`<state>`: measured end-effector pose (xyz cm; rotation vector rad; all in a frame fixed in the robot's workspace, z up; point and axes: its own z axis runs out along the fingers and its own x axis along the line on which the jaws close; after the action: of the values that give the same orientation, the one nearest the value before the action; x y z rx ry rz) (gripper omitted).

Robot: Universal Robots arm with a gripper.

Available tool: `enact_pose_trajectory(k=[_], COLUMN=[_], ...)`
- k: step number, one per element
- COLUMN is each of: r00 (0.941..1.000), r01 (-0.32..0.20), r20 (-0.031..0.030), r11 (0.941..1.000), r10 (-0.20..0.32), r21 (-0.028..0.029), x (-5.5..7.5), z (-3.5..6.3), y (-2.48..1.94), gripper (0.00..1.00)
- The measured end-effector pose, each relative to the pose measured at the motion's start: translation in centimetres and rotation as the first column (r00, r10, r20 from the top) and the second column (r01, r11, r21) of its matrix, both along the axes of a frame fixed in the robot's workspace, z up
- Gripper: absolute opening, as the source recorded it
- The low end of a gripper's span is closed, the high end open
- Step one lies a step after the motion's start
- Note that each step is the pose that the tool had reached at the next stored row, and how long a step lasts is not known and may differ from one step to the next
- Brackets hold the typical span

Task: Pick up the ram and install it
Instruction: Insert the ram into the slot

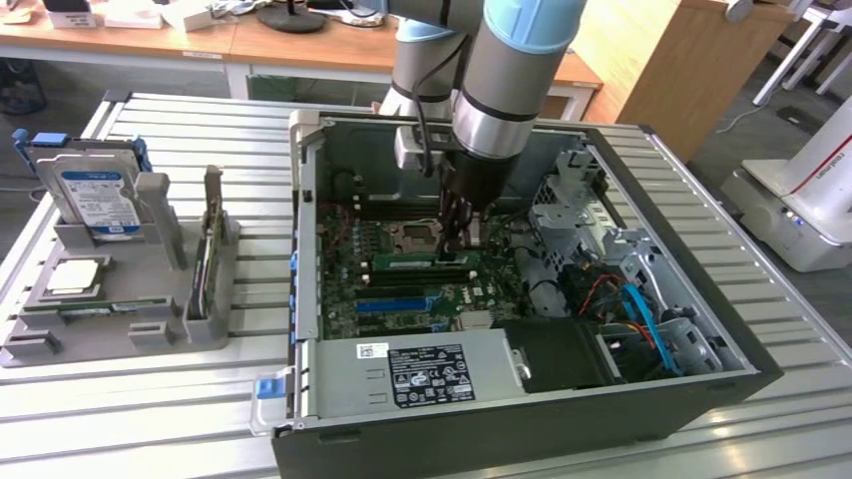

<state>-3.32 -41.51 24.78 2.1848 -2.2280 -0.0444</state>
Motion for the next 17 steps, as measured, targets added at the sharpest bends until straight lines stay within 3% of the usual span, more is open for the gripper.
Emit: enact_pose_trajectory(k=[17], r00=[1.0], r01=[0.0], r20=[0.0009], r11=[1.0], r10=[0.0], r21=[0.0004], x=[-0.04], z=[-0.31], y=[0.01], gripper=[0.12])
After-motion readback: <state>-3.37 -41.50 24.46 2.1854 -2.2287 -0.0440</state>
